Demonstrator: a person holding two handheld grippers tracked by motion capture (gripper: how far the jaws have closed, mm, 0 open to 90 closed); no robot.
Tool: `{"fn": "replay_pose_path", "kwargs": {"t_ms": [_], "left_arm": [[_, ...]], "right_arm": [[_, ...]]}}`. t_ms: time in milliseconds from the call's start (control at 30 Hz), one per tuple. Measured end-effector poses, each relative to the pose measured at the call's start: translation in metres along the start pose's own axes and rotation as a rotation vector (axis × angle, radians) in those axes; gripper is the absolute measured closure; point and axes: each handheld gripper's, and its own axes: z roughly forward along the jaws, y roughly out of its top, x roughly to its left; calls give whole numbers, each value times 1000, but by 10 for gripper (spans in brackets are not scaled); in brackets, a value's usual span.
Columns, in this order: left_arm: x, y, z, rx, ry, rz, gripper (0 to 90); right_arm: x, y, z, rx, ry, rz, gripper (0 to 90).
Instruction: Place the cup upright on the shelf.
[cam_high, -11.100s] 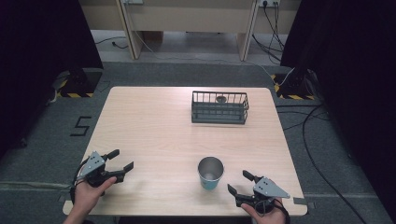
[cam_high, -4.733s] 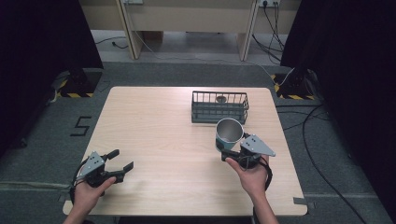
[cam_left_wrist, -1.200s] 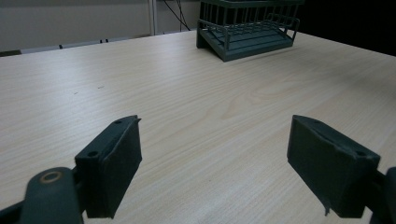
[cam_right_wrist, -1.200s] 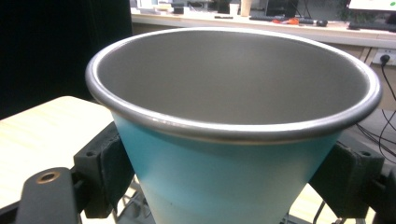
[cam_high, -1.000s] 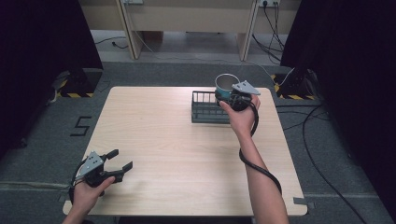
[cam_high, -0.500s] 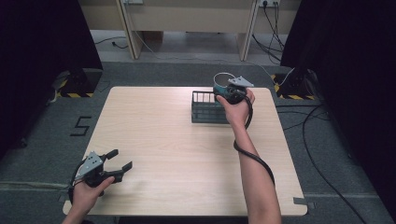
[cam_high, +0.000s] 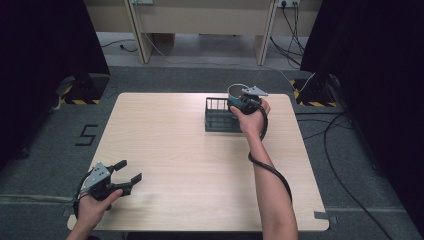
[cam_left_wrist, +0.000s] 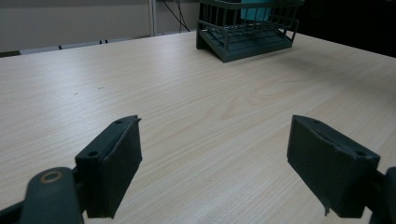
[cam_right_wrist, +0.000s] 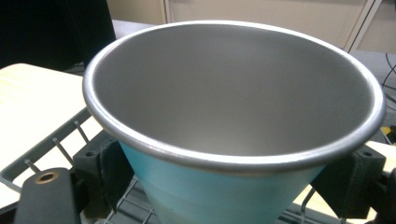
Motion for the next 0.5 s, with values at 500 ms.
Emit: {"fn": "replay_pose_path", "kwargs": {"t_ms": [500], "left_arm": [[0,0,0,1,-2,-1,172]], "right_arm": [[4,-10,8,34,-15,-12,162]]}}
